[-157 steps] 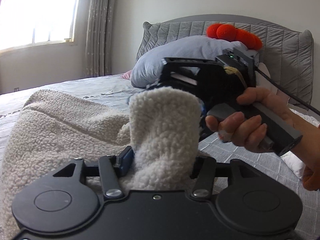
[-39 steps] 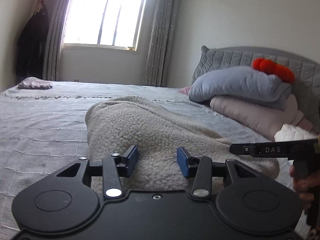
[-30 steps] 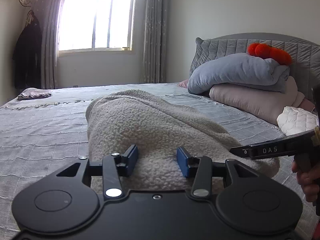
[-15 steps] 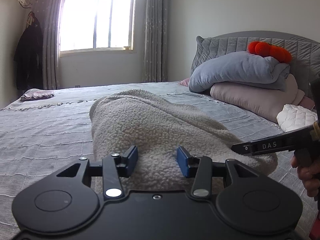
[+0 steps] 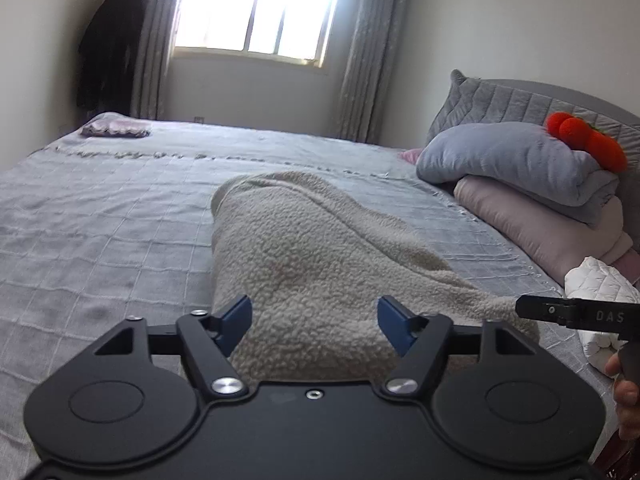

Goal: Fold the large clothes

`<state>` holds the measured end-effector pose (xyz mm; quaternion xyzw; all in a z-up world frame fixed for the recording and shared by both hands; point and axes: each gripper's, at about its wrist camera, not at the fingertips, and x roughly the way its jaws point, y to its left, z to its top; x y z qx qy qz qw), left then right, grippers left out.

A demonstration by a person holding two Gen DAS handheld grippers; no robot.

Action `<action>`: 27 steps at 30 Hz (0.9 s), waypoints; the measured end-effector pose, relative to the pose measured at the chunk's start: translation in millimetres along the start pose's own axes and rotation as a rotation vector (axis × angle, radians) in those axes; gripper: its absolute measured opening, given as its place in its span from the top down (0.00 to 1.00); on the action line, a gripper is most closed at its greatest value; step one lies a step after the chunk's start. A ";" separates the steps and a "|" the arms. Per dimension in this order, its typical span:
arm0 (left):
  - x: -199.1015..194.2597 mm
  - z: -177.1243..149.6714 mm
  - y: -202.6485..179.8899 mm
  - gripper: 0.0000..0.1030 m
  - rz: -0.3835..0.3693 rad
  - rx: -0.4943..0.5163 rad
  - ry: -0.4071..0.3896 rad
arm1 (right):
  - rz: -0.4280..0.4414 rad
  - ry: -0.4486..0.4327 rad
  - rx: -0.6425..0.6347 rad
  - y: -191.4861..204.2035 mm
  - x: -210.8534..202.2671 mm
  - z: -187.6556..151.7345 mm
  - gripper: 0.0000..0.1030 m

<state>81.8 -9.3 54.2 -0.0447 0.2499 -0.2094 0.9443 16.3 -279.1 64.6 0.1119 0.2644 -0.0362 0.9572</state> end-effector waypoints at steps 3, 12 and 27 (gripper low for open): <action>-9.0 -2.9 -8.1 0.14 0.072 0.005 0.047 | -0.006 -0.018 -0.033 12.3 -12.2 -1.4 0.05; -28.3 -22.3 -18.6 0.00 0.210 -0.029 0.167 | -0.124 0.025 -0.046 30.8 -29.6 -19.5 0.00; -43.4 -63.5 -28.6 0.00 0.307 0.021 0.240 | -0.231 0.122 -0.165 58.7 -29.6 -63.7 0.00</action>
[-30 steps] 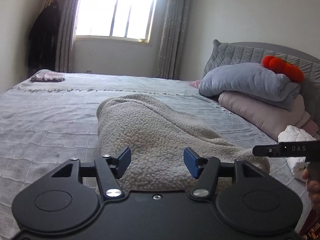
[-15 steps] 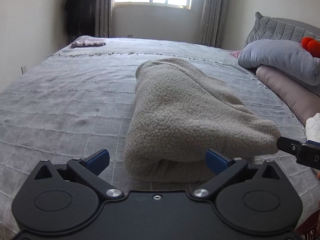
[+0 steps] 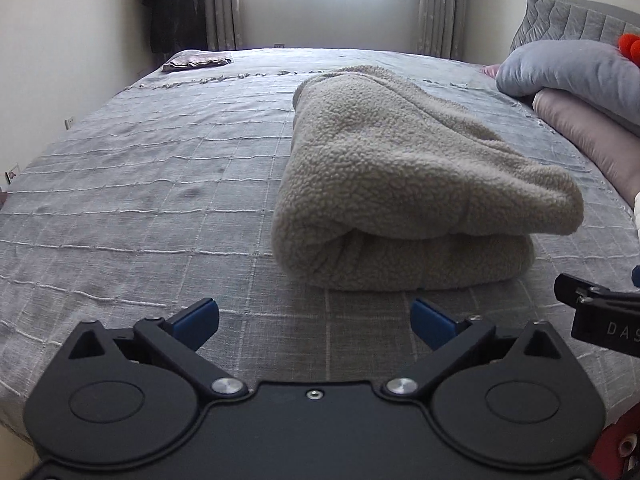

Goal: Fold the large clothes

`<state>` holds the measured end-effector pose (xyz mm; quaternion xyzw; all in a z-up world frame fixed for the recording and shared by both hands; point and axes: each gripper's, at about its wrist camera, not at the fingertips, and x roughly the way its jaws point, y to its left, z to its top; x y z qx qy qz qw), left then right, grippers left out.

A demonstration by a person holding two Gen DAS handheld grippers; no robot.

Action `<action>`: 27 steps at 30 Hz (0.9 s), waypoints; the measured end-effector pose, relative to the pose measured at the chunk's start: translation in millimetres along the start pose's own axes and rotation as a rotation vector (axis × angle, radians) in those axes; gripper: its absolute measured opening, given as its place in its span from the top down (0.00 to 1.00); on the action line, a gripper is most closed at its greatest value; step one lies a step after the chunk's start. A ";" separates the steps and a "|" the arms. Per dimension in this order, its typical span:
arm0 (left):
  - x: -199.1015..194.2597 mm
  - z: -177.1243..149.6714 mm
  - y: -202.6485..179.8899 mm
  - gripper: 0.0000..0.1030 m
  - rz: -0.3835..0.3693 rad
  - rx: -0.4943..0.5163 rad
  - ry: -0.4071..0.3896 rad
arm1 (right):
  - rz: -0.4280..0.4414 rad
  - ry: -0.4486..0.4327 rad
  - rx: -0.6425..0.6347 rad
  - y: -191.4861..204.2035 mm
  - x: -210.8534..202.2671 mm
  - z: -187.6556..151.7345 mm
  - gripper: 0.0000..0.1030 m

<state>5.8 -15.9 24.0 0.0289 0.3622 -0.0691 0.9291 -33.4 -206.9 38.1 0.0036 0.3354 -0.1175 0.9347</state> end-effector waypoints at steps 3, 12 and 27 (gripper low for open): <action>3.4 -2.4 5.0 0.00 0.000 -0.008 0.019 | -0.009 0.002 -0.025 3.7 2.1 -1.9 0.00; 7.2 -8.0 0.2 0.00 -0.021 0.007 0.060 | -0.006 0.005 -0.062 8.7 5.6 -4.5 0.00; 6.5 -7.6 0.2 0.00 -0.028 0.006 0.055 | -0.002 -0.004 -0.063 6.1 2.7 -5.5 0.00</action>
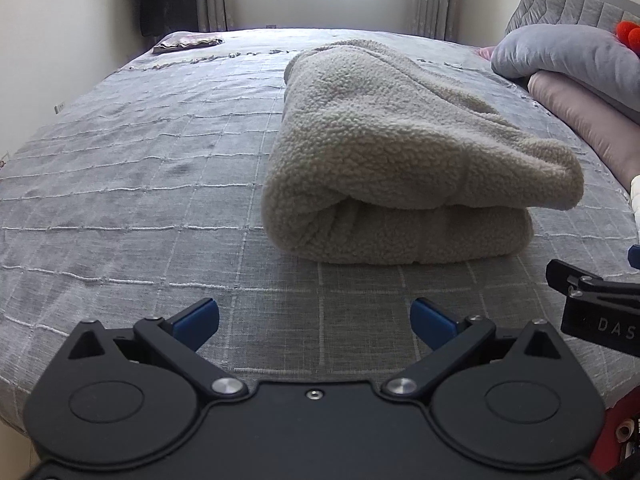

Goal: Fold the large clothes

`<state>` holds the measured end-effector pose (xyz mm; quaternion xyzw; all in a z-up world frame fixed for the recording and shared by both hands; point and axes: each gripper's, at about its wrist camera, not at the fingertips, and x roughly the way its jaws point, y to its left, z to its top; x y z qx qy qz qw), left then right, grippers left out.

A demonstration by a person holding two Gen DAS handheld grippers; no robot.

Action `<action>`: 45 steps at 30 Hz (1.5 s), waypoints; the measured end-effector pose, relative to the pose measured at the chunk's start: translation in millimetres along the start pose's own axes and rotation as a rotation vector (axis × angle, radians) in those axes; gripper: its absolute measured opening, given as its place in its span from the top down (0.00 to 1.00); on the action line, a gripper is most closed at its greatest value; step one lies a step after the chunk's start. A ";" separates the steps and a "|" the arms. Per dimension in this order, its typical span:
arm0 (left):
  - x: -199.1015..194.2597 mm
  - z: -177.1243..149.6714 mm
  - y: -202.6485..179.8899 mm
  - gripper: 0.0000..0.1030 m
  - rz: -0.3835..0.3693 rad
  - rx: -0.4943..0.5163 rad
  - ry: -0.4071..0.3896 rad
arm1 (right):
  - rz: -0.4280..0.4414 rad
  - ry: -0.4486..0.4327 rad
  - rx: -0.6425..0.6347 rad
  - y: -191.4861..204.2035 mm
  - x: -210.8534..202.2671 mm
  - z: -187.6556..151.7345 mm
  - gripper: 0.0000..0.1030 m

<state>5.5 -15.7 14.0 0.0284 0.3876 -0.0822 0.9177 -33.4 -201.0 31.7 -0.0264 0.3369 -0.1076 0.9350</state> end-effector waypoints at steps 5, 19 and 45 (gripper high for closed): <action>-0.4 0.1 0.3 0.00 -0.001 -0.001 -0.001 | 0.002 0.000 -0.003 0.1 -0.2 0.1 0.00; -1.8 0.6 0.8 0.00 -0.008 -0.002 -0.004 | 0.001 -0.001 -0.002 -0.1 -0.6 0.2 0.00; -2.8 1.0 0.8 0.00 -0.017 0.007 -0.008 | 0.000 -0.002 0.001 0.0 -1.5 0.0 0.00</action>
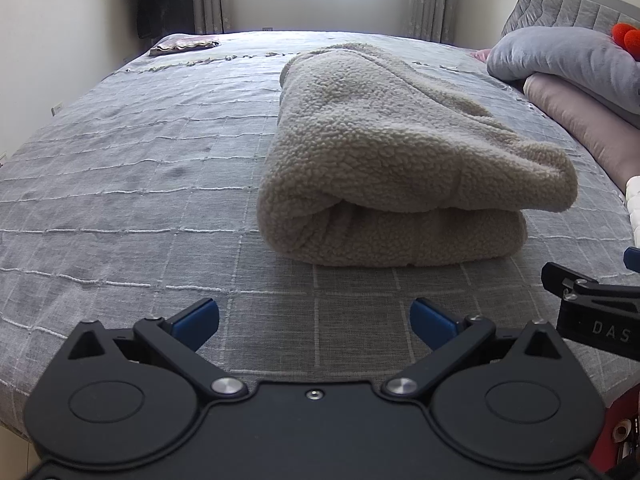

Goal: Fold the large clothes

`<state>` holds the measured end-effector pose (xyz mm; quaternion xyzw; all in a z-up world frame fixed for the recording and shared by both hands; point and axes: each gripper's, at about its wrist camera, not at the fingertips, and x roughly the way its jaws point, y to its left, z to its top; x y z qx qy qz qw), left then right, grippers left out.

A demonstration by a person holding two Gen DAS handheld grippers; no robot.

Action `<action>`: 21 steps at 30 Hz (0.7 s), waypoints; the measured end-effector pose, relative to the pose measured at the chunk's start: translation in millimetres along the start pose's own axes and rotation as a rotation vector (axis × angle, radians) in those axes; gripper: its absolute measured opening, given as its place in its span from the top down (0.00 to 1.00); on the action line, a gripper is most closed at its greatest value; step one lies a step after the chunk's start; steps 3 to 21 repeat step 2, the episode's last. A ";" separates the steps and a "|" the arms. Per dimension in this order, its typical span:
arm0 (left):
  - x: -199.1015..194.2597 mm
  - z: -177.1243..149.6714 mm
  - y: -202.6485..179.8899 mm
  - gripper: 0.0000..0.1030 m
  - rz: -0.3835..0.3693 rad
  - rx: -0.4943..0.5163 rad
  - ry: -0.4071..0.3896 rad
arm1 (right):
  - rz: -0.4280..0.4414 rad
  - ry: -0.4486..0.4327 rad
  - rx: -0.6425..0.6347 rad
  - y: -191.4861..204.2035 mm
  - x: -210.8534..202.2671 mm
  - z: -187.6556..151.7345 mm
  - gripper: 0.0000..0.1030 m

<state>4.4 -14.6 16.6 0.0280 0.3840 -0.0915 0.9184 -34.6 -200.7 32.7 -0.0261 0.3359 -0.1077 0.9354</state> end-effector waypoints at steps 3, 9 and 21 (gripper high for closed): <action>-0.4 0.5 1.2 0.00 -0.002 -0.001 -0.005 | -0.002 -0.001 0.004 -0.1 0.1 0.0 0.00; -0.4 0.5 1.2 0.00 -0.002 -0.001 -0.005 | -0.002 -0.001 0.004 -0.1 0.1 0.0 0.00; -0.4 0.5 1.2 0.00 -0.002 -0.001 -0.005 | -0.002 -0.001 0.004 -0.1 0.1 0.0 0.00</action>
